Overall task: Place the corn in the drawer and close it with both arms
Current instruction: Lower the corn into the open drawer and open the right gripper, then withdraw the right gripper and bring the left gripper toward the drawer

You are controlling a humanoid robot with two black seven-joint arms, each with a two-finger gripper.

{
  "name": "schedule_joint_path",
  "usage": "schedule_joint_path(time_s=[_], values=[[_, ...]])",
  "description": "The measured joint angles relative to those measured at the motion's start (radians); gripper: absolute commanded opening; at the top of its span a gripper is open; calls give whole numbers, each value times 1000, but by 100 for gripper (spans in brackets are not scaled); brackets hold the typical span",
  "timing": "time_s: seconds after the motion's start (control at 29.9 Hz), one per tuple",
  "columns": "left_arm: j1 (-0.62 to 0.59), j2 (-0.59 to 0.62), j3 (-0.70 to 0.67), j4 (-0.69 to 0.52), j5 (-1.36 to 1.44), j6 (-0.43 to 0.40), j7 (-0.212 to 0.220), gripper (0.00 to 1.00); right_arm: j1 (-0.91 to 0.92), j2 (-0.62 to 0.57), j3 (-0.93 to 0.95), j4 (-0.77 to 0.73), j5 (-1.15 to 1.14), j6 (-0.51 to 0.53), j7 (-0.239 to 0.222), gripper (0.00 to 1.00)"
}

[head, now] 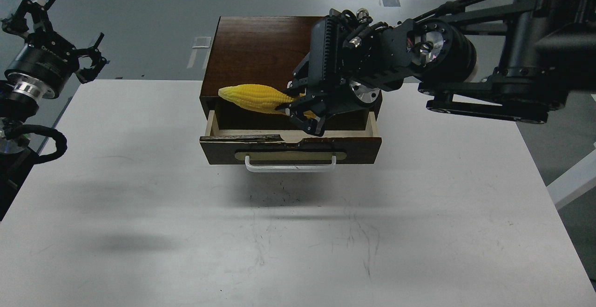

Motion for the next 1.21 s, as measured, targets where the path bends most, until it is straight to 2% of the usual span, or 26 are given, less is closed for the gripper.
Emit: schedule_joint_path(time_s=[0.17, 0.23, 0.33, 0.37, 0.47, 0.67, 1.11, 1.21], values=[[6, 10, 0, 0, -2, 0, -1, 98, -17, 0, -3, -3, -49, 0, 7, 2], [7, 12, 0, 0, -2, 0, -1, 98, -26, 0, -7, -5, -59, 0, 7, 10], [8, 13, 0, 0, -2, 0, -1, 98, -38, -2, -19, -9, -75, 0, 8, 29], [8, 13, 0, 0, -2, 0, -2, 98, -42, -2, -26, -10, -80, 0, 8, 39], [10, 13, 0, 0, -2, 0, -3, 98, -47, -2, -35, -17, -86, 0, 8, 50], [17, 11, 0, 0, -2, 0, -3, 98, -52, -2, -36, -29, -87, 0, 8, 58], [18, 13, -3, 0, -3, 0, -7, 98, -46, -9, -14, -60, -65, -7, 8, 62], [13, 24, -12, -2, -4, 0, -7, 98, -47, -13, 44, -101, 4, -11, 8, 77]])
